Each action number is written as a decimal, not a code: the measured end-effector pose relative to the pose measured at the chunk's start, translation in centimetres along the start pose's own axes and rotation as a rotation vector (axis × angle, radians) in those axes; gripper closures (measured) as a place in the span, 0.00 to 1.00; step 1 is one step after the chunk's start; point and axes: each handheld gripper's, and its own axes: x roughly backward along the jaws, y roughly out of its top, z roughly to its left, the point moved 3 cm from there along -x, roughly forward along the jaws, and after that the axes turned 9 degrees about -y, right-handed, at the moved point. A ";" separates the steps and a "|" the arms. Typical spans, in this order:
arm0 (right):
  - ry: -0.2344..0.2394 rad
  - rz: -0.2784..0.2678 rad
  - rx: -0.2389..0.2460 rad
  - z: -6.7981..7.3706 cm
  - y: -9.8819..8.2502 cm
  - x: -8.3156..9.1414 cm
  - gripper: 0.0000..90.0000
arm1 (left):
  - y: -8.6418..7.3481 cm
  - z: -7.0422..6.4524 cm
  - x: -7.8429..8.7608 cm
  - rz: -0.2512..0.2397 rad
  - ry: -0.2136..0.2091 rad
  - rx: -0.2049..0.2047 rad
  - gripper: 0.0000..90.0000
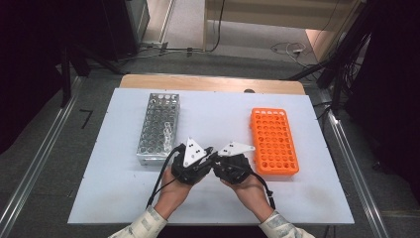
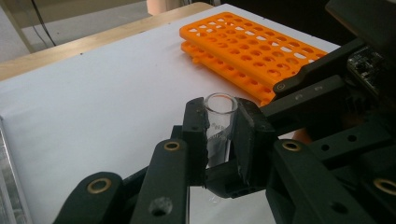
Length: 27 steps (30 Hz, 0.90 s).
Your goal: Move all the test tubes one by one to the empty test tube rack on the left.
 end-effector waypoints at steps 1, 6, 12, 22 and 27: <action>0.000 -0.003 -0.002 0.0 0.0 0.0 0.79 | 0.1 0.0 0.0 -0.004 0.004 0.001 0.83; 0.008 -0.008 -0.023 -0.5 -0.1 0.1 0.64 | 0.7 0.9 0.0 -0.013 0.034 0.019 0.83; 0.000 0.007 -0.047 -1.5 -0.2 -0.1 0.35 | 1.7 2.6 -0.1 -0.021 0.053 0.084 0.83; -0.014 0.001 -0.071 -2.9 -0.6 0.4 0.32 | 3.2 4.6 -0.2 -0.015 0.087 0.118 0.83; -0.023 0.000 -0.079 -3.1 -0.6 0.7 0.33 | 3.7 5.7 0.2 -0.023 0.111 0.126 0.83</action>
